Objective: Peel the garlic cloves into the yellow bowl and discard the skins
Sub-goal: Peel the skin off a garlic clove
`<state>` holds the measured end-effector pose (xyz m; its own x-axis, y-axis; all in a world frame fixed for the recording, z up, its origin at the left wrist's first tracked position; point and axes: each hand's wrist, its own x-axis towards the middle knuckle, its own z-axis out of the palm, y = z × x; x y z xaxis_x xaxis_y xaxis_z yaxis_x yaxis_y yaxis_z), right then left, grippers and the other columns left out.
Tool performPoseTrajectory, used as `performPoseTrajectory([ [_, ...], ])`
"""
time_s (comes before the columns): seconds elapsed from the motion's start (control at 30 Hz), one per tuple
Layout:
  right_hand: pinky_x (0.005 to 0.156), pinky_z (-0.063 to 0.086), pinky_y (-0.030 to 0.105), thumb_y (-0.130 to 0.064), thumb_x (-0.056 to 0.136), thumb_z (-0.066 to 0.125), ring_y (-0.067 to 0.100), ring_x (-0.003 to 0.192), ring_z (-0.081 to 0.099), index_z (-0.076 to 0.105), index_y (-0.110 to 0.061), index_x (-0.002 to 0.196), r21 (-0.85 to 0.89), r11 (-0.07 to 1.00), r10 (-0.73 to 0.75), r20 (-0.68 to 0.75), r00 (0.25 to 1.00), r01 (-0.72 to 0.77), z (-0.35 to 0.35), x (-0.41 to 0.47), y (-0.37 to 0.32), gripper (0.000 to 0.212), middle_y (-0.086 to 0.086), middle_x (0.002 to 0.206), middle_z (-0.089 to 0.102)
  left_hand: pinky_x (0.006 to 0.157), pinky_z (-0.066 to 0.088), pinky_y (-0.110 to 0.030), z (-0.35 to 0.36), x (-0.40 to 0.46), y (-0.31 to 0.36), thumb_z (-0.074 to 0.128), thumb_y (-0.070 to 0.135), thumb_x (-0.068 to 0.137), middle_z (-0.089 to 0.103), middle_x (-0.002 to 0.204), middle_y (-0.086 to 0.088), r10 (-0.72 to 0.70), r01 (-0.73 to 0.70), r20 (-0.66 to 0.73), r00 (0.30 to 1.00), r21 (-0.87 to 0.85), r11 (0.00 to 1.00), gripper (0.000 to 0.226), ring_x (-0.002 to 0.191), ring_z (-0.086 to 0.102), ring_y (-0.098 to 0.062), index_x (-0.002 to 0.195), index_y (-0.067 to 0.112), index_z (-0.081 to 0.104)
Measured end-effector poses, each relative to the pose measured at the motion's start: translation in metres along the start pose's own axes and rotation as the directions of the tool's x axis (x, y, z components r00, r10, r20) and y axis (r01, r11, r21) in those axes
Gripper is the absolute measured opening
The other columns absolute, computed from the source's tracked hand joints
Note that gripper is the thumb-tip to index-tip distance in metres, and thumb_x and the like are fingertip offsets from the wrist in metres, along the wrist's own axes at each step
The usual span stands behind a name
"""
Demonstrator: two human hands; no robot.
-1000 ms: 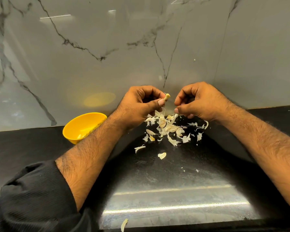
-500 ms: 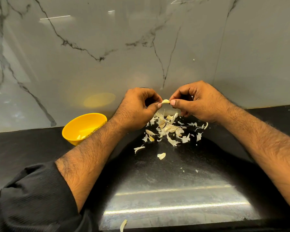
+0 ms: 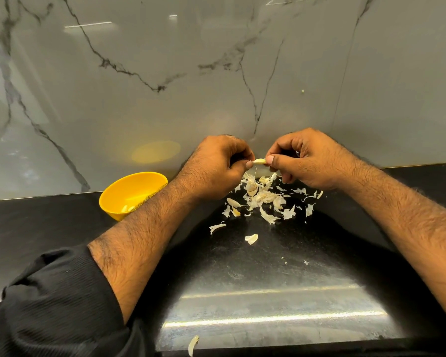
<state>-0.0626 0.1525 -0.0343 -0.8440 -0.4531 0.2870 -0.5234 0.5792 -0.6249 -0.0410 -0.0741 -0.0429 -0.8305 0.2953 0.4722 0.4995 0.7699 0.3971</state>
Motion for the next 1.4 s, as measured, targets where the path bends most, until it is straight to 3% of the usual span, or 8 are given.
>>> performPoseTrajectory([
  [0.4,0.064,0.06,0.02,-0.031,0.103,0.064,0.003,0.064,0.072,0.073,-0.023,0.099,-0.034,0.999,0.015,0.037,0.999,-0.014,0.001,-0.001,-0.001,0.012,-0.023,0.071,0.071,0.083,0.062,-0.033,-0.002,-0.001,0.008,0.071,0.023,0.099,0.069,0.093,0.007,0.028,-0.027,-0.016,0.999,0.102,0.994,0.008,0.088,0.065,-0.007,0.103,0.02,0.077],
  [0.77,0.058,0.054,0.014,-0.03,0.103,0.064,0.004,0.062,0.071,0.073,-0.025,0.098,-0.058,0.998,0.006,0.028,1.0,-0.004,0.001,-0.003,-0.002,0.011,-0.021,0.069,0.071,0.083,0.061,-0.031,-0.002,-0.001,0.006,0.07,0.021,0.1,0.068,0.093,0.007,0.022,-0.021,-0.008,1.0,0.073,0.997,0.008,0.088,0.065,-0.008,0.103,0.018,0.077],
  [1.0,0.073,0.064,0.039,-0.032,0.101,0.066,0.014,0.065,0.073,0.074,-0.023,0.094,0.029,1.0,0.004,-0.009,1.0,-0.004,0.001,-0.002,0.001,0.014,0.002,0.073,0.074,0.076,0.06,-0.032,-0.001,-0.001,-0.002,0.073,0.02,0.1,0.073,0.088,0.006,-0.052,0.056,0.024,0.998,-0.199,0.979,0.004,0.083,0.069,-0.013,0.098,0.022,0.075],
  [1.07,0.069,0.063,0.039,-0.034,0.101,0.066,0.015,0.063,0.072,0.074,-0.023,0.094,0.026,1.0,0.018,-0.013,1.0,-0.018,0.002,-0.001,0.001,0.015,0.002,0.07,0.073,0.07,0.058,-0.028,-0.002,-0.001,-0.002,0.073,0.015,0.1,0.073,0.085,0.004,-0.07,0.084,0.056,0.996,-0.33,0.94,0.004,0.077,0.068,-0.011,0.098,0.018,0.076],
  [1.17,0.062,0.058,0.027,-0.035,0.1,0.068,0.009,0.061,0.071,0.073,-0.023,0.092,-0.002,0.998,0.068,-0.03,0.997,-0.068,0.002,0.0,0.003,0.015,0.0,0.07,0.074,0.061,0.053,-0.028,-0.004,-0.003,0.0,0.071,0.009,0.1,0.071,0.088,-0.007,-0.069,0.119,0.108,0.992,-0.585,0.802,0.004,0.077,0.065,-0.017,0.101,0.007,0.075],
  [1.27,0.061,0.058,0.022,-0.03,0.096,0.074,0.006,0.061,0.072,0.075,-0.021,0.089,-0.018,0.99,0.14,-0.051,0.989,-0.141,0.002,0.002,0.006,0.012,-0.002,0.076,0.075,0.059,0.052,-0.027,-0.008,-0.004,-0.001,0.07,0.006,0.099,0.07,0.09,-0.008,-0.079,0.136,0.113,0.99,-0.717,0.684,0.008,0.078,0.064,-0.018,0.105,0.0,0.073],
  [1.33,0.062,0.062,0.026,-0.02,0.09,0.081,0.01,0.063,0.073,0.075,-0.016,0.088,0.031,0.983,0.184,-0.048,0.982,-0.183,0.001,0.003,0.007,0.007,0.0,0.078,0.076,0.057,0.052,-0.027,-0.007,-0.003,-0.003,0.071,0.006,0.098,0.072,0.089,-0.009,-0.113,0.147,0.096,0.989,-0.721,0.677,0.011,0.077,0.065,-0.017,0.105,-0.001,0.074],
  [1.4,0.064,0.064,0.029,-0.008,0.087,0.083,0.015,0.067,0.073,0.075,-0.013,0.091,0.076,0.975,0.208,-0.012,0.978,-0.207,0.0,0.003,0.008,0.011,0.003,0.08,0.076,0.057,0.053,-0.027,-0.005,-0.003,-0.004,0.074,0.01,0.098,0.073,0.09,-0.014,-0.148,0.15,0.059,0.987,-0.66,0.737,0.011,0.077,0.066,-0.017,0.104,0.002,0.075],
])
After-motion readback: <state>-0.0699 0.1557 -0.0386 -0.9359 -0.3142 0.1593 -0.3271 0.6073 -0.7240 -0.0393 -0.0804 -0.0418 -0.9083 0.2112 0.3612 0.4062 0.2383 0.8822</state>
